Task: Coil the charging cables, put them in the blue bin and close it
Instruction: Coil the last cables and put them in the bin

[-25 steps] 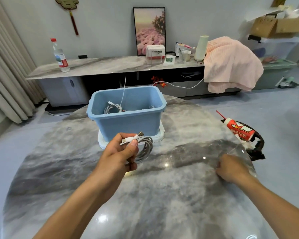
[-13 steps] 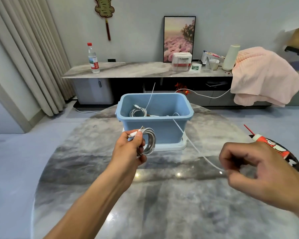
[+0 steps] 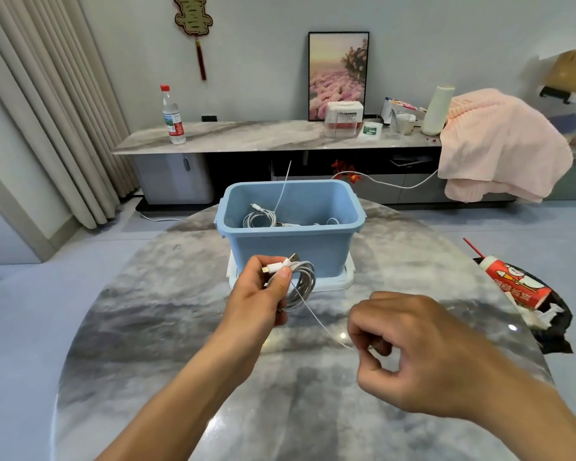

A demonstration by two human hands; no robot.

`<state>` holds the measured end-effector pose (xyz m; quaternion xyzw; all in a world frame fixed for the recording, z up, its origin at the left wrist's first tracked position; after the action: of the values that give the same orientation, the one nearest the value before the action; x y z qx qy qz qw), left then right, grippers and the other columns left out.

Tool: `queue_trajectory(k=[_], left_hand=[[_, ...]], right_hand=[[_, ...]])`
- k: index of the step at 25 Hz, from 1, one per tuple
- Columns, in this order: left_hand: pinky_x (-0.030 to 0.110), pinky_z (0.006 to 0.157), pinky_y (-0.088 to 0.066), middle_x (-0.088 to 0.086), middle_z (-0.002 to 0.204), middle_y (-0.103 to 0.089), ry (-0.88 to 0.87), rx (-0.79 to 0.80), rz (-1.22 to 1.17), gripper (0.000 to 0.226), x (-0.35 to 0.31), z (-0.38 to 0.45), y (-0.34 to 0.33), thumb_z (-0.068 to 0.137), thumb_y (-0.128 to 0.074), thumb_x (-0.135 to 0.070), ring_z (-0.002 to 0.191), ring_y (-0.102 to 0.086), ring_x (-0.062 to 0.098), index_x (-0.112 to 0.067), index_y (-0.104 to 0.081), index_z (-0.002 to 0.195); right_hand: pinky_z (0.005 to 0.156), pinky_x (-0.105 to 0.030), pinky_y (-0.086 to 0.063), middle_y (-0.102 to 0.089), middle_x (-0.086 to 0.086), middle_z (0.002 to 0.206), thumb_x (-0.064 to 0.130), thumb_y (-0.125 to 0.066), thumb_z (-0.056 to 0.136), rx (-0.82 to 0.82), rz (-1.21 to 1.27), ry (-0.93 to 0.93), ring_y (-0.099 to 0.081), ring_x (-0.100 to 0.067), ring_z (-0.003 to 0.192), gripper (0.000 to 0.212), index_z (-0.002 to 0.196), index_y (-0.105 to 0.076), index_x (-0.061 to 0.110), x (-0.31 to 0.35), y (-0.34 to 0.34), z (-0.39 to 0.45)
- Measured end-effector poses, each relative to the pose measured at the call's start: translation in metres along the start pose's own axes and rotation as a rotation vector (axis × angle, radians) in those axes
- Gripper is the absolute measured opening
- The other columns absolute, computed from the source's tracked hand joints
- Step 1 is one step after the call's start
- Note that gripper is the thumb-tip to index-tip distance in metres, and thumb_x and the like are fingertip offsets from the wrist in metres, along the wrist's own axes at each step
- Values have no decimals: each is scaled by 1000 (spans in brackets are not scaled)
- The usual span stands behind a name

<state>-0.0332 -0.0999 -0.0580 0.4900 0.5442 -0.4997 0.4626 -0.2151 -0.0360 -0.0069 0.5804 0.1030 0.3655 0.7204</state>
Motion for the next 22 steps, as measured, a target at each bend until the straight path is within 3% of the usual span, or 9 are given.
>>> queue_trajectory(k=[7, 12, 16, 22], left_hand=[[30, 63, -42, -17, 66, -57, -93, 218, 117, 9, -3, -16, -12, 99, -54, -18, 62, -47, 8, -17, -57, 106], [22, 61, -42, -14, 69, -60, -142, 192, 95, 10, -4, -18, -12, 98, -54, -14, 63, -49, 5, -18, -57, 107], [12, 60, -42, -17, 78, -67, -185, 195, 72, 22, -8, -20, -13, 99, -52, -8, 66, -57, -2, -19, -56, 117], [11, 63, -43, -14, 85, -68, -191, 178, 79, 26, -9, -19, -13, 97, -55, -6, 70, -59, -3, -20, -65, 116]], right_hand=[[46, -31, -39, -48, 4, 65, 16, -56, 73, -217, -205, 56, -41, -17, 61, 5, 71, -51, 15, 7, -20, 13], [50, -32, -43, -53, 0, 71, 8, -62, 83, -362, -260, 90, -47, -20, 63, 6, 79, -60, 13, 14, -26, 16], [55, -37, -52, -65, -1, 81, 4, -66, 88, -442, -144, 111, -60, -24, 68, 12, 96, -67, 13, 14, -21, 12], [62, -26, -49, -63, 9, 79, 10, -70, 86, -539, 141, -3, -58, -10, 70, 5, 89, -69, 14, 10, -16, 13]])
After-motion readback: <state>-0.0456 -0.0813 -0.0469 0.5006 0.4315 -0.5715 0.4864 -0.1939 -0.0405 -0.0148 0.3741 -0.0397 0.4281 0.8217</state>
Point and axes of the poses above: each hand's wrist, its own z-axis towards the middle knuckle, its own y-axis out of the back of the hand, x = y × z, the point moved 3 cm from there along z, towards the middle knuckle
